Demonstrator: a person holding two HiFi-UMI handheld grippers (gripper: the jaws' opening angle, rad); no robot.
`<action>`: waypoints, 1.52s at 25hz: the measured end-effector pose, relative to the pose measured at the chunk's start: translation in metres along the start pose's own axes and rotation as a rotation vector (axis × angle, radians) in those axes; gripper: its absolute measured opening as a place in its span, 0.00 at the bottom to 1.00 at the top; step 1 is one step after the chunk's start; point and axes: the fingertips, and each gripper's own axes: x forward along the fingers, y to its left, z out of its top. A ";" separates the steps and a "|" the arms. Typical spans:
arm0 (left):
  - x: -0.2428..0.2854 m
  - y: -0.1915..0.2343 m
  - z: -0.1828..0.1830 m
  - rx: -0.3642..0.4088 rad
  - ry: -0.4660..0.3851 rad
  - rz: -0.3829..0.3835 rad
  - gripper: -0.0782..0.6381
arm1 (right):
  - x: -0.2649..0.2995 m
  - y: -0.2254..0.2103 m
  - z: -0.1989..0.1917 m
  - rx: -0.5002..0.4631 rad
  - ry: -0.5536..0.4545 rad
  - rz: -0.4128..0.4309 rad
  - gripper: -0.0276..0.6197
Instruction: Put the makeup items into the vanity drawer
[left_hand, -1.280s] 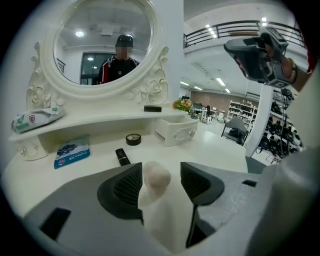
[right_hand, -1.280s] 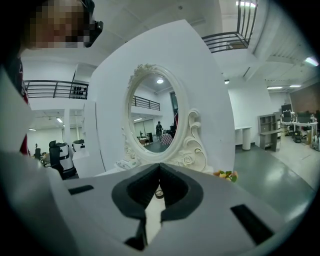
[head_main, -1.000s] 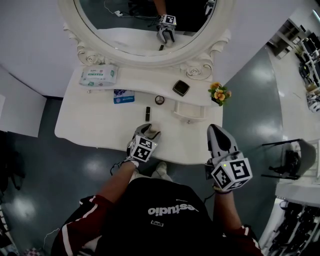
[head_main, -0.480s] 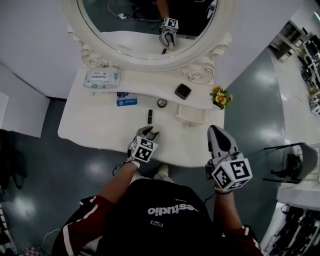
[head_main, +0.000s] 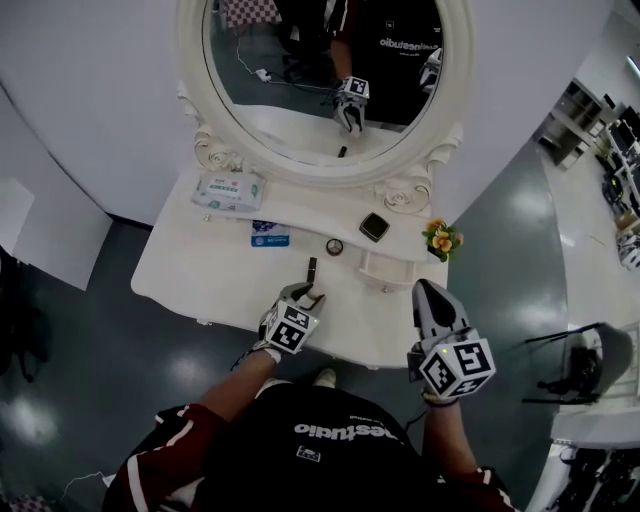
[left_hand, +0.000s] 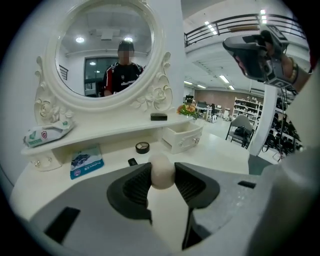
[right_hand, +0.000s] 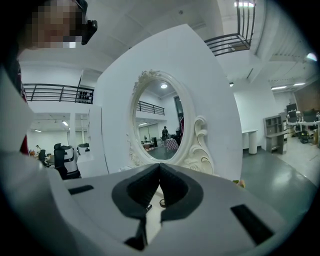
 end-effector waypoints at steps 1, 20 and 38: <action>-0.004 0.001 0.004 -0.001 -0.011 -0.002 0.32 | 0.000 0.003 0.001 -0.001 -0.004 0.004 0.05; -0.054 -0.010 0.115 0.046 -0.212 -0.047 0.31 | -0.020 0.013 0.019 0.031 -0.117 -0.016 0.05; 0.007 -0.058 0.151 0.073 -0.222 -0.144 0.31 | -0.070 -0.049 0.001 0.102 -0.133 -0.170 0.05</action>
